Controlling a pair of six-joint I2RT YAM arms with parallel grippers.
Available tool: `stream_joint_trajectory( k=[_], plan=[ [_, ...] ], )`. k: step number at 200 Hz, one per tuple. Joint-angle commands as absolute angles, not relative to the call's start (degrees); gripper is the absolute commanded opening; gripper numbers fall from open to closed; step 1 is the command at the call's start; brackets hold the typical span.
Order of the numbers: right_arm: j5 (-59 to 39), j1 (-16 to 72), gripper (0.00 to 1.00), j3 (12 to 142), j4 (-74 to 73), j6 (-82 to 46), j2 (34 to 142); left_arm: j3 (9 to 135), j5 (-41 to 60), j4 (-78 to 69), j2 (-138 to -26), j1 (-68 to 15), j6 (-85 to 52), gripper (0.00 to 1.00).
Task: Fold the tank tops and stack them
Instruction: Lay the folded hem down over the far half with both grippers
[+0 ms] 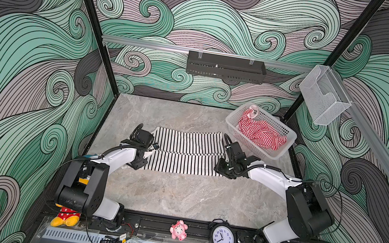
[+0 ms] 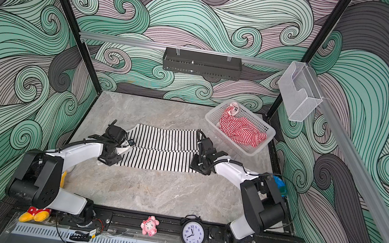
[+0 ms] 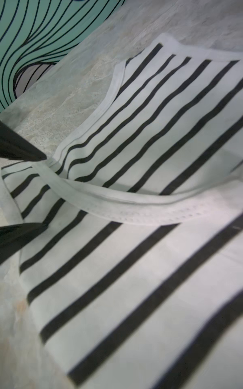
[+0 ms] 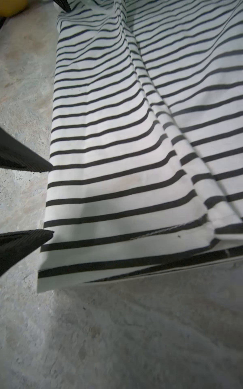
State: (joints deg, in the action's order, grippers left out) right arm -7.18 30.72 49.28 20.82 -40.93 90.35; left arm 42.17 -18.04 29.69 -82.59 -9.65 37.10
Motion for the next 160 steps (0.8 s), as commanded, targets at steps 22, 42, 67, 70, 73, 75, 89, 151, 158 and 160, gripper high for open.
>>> stream_joint_trajectory(
  k=[22,42,67,70,73,75,89,151,158,160],
  plan=[
    [-4.34,32.36,0.48,47.99,20.92,-41.75,92.58,40.87,-16.43,25.32,-88.68,-5.00,41.29,0.49],
    [-1.93,33.52,0.48,48.08,23.39,-41.75,93.00,41.67,-16.08,25.83,-90.68,-3.63,42.07,0.47],
    [0.32,33.99,0.49,47.14,26.55,-42.25,93.30,41.76,-13.95,28.06,-90.03,-3.34,42.76,0.47],
    [0.77,34.01,0.49,46.88,27.02,-42.48,93.22,41.75,-13.89,28.18,-90.00,-3.34,42.86,0.47],
    [1.05,34.08,0.49,46.75,27.48,-42.65,93.18,41.67,-13.89,28.33,-90.00,-3.34,43.01,0.47],
    [1.23,34.12,0.49,46.58,27.74,-42.70,93.12,41.60,-13.89,28.37,-90.00,-3.30,43.10,0.47],
    [1.72,34.26,0.49,45.12,28.83,-43.27,92.21,41.02,-13.97,28.52,-90.00,-3.17,44.03,0.47],
    [-1.10,38.78,0.49,34.47,29.56,-49.89,82.39,37.91,-10.45,33.71,-87.19,-2.72,50.51,0.45],
    [-1.26,39.58,0.49,33.82,29.87,-50.70,81.43,37.95,-10.31,34.83,-86.97,-2.72,51.35,0.44],
    [-1.29,39.70,0.49,33.79,29.92,-50.75,81.32,37.96,-10.25,35.27,-86.94,-2.72,51.57,0.43]
  ],
)
